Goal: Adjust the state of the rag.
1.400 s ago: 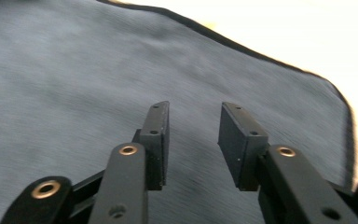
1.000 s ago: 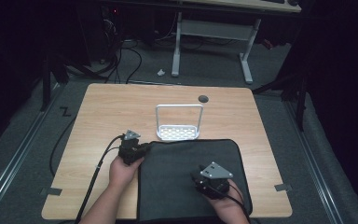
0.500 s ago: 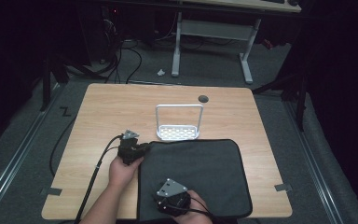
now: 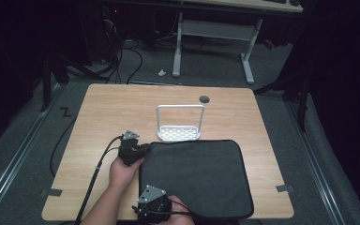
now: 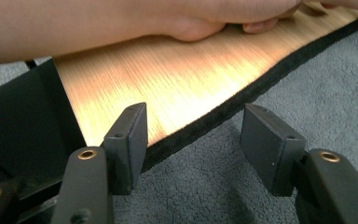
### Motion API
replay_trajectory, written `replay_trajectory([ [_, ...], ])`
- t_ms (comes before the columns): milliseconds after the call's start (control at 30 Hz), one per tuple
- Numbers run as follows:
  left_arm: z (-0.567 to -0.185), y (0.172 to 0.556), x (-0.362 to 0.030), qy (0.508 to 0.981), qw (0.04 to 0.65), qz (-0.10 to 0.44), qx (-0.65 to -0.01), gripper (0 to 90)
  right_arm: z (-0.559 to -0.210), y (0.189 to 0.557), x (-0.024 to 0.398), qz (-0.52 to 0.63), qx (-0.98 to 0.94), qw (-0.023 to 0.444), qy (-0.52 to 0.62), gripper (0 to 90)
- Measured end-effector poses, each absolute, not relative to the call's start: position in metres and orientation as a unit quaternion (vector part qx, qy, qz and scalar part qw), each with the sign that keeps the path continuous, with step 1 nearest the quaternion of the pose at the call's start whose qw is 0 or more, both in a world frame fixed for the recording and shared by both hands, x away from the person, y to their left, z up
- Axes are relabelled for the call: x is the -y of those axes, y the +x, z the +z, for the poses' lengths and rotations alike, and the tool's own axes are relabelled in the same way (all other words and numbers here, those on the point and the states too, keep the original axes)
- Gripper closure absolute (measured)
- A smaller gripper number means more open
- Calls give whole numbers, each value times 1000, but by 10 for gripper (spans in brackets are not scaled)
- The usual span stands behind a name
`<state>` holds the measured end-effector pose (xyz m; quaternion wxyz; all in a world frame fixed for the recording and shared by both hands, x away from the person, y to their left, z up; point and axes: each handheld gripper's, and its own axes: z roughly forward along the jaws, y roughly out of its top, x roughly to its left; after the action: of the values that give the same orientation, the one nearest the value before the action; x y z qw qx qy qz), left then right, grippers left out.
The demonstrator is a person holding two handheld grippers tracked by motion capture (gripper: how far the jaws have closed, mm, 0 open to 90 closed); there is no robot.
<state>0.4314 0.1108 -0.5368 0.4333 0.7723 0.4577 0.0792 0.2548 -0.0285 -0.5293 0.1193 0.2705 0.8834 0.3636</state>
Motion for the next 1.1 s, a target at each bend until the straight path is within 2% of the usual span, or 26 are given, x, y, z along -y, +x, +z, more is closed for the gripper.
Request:
replay_trajectory([
  [133,-537,432,-111,771,435,77,-458,778,-529,255,34,362,-884,120,270,467],
  [333,-537,432,-111,771,435,77,-459,778,-528,253,42,356,-884,137,271,627],
  [433,-537,431,-111,770,435,77,-460,779,-528,253,45,355,-880,149,279,736],
  [533,-537,432,-112,769,435,74,-461,780,-526,252,48,355,-879,161,275,799],
  [700,-537,433,-113,765,437,71,-467,787,-517,248,52,378,-867,187,264,825],
  [833,-536,434,-116,757,449,57,-471,828,-507,245,55,395,-857,206,260,829],
  [1100,-533,432,-130,698,508,12,-505,852,-483,242,51,427,-838,228,251,835],
])
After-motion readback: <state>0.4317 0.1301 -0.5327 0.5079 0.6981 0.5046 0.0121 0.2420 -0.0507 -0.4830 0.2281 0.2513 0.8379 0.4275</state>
